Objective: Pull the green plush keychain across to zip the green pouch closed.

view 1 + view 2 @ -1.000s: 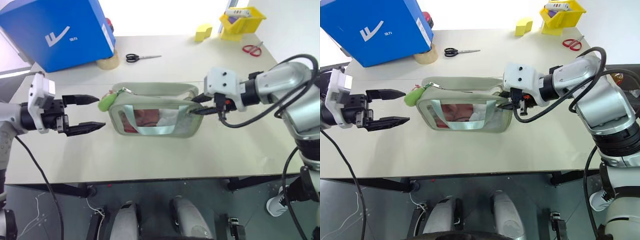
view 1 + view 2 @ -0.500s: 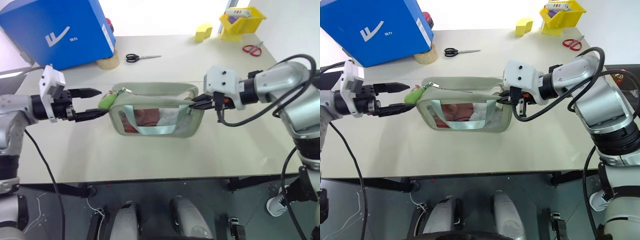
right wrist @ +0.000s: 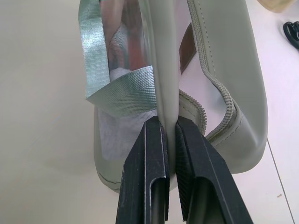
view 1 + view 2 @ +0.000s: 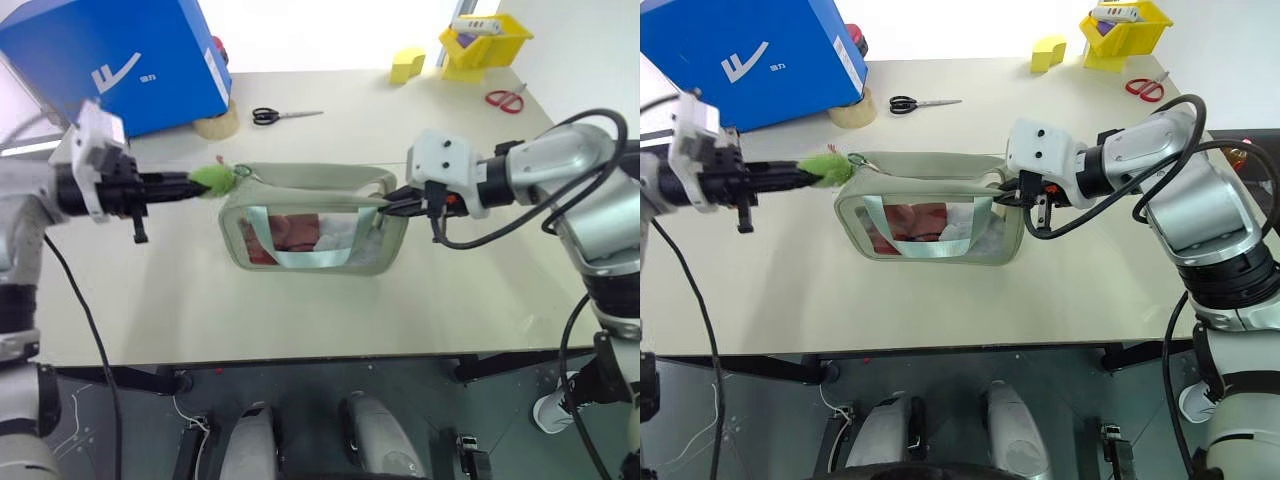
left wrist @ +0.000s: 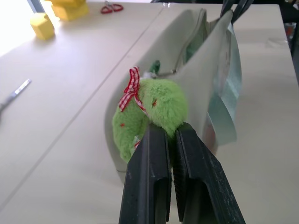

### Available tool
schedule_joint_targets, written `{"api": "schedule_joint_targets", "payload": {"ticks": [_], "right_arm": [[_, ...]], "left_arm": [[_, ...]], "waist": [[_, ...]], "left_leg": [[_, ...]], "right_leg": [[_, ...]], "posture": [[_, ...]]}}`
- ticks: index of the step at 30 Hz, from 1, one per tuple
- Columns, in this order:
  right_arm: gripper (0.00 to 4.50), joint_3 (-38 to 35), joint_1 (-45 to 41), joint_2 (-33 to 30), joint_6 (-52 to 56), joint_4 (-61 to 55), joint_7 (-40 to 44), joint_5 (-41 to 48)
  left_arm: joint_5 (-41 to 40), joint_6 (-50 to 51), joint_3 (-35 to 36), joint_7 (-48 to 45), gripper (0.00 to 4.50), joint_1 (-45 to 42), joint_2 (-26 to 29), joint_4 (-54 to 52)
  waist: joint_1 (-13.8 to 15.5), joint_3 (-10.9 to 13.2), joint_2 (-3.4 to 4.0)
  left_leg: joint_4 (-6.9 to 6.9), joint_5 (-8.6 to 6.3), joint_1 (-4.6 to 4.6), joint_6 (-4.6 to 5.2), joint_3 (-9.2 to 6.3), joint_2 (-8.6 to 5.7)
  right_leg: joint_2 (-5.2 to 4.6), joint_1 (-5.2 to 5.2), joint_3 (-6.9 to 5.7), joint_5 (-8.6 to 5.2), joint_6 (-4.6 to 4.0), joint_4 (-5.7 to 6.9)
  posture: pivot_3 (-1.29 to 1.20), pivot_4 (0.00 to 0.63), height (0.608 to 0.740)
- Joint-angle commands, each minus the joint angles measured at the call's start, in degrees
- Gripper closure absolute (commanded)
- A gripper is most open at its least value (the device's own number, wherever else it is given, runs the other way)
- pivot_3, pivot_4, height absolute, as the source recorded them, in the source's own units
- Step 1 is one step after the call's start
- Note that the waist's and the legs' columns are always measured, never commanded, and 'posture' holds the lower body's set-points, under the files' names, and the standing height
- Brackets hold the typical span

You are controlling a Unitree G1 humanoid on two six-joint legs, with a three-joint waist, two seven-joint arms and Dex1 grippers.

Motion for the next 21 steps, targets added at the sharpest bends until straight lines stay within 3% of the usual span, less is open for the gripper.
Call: {"api": "schedule_joint_targets", "payload": {"ticks": [1, 11, 21], "right_arm": [[4.5, 0.2, -0.3, 0.6, -0.8, -0.8, -0.2, -0.4], [4.5, 1.4, -0.9, 3.1, -0.8, -0.4, -0.5, -1.4], [4.5, 1.2, -0.7, 3.4, -1.0, -1.0, -0.4, -1.6]], "left_arm": [[-0.9, 2.6, -1.3, 1.8, 4.47, -5.8, -2.4, -1.8], [4.8, 4.9, -14.1, 9.7, 4.47, -14.7, -20.9, -3.5], [4.5, 3.3, -12.4, 6.6, 4.47, -12.8, -18.4, -3.7]], "waist": [[0.2, 0.0, -0.01], [-0.2, 0.0, -0.01], [-0.2, 0.0, 0.0]], "left_leg": [[0.02, 0.0, 0.0, 0.0, 0.0, -0.01], [-0.01, 0.0, 0.41, 0.0, -0.05, 0.01], [-0.04, 0.0, 0.58, -0.01, -0.01, 0.01]], "right_leg": [[0.0, 0.03, -0.01, 0.0, 0.0, 0.01], [0.04, 0.35, 0.06, 0.0, 0.01, 0.07], [0.09, 0.38, 0.18, 0.0, 0.01, 0.2]], "posture": [[0.0, 0.15, 0.737], [0.0, 0.15, 0.737], [0.0, 0.15, 0.737]]}}
